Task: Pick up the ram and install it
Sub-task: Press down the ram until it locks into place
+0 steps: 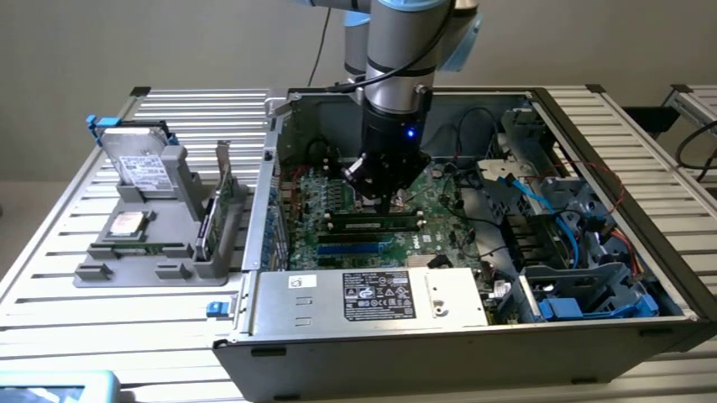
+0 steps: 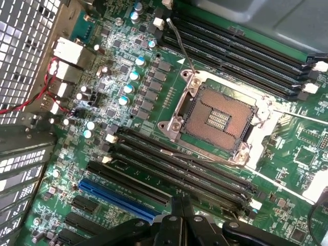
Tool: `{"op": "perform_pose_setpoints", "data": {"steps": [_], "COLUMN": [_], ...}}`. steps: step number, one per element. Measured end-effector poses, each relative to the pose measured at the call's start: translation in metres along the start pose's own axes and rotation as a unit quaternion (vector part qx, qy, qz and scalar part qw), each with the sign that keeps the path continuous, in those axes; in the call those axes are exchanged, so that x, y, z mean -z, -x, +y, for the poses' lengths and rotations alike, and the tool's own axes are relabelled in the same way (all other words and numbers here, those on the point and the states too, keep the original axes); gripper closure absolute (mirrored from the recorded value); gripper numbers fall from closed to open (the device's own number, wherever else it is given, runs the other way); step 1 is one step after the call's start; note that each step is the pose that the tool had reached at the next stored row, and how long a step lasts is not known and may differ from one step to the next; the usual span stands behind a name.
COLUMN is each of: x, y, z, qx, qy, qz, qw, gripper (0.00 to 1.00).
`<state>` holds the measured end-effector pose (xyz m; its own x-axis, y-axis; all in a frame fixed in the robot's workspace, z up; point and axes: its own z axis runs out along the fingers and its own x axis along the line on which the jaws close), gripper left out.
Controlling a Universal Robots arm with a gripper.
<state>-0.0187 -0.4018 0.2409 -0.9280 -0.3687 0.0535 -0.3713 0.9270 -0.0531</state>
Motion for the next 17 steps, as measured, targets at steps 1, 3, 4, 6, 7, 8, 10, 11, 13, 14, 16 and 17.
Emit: {"op": "perform_pose_setpoints", "data": {"steps": [1, 3, 4, 6, 7, 8, 10, 11, 13, 14, 16, 17], "x": [0.0, 0.0, 0.0, 0.0, 0.0, 0.0, 0.0, 0.0, 0.0, 0.0, 0.0, 0.0], "y": [0.0, 0.0, 0.0, -0.0001, -0.0001, 0.0, 0.0, 0.0, 0.0, 0.0, 0.0, 0.0], "z": [0.0, 0.0, 0.0, 0.0, 0.0, 0.0, 0.0, 0.0, 0.0, 0.0, 0.0, 0.0], "qx": [-0.006, -0.016, -0.021, -0.032, -0.038, -0.044, -0.054, -0.06, -0.071, -0.076, -0.087, -0.093], "qy": [0.0001, 0.0003, 0.0005, 0.0008, 0.001, 0.0011, 0.0014, 0.0016, 0.0018, 0.002, 0.0023, 0.0024], "qz": [-0.0002, -0.0005, -0.0005, -0.0004, -0.0004, -0.0003, 0.0, 0.0001, 0.0004, 0.0005, 0.0008, 0.0009], "qw": [1.0, 0.9999, 0.9998, 0.9995, 0.9993, 0.9991, 0.9985, 0.9982, 0.9975, 0.9971, 0.9962, 0.9957], "gripper": [0.89, 0.89, 0.89, 0.89, 0.89, 0.89, 0.89, 0.89, 0.89, 0.89, 0.89, 0.89]}}
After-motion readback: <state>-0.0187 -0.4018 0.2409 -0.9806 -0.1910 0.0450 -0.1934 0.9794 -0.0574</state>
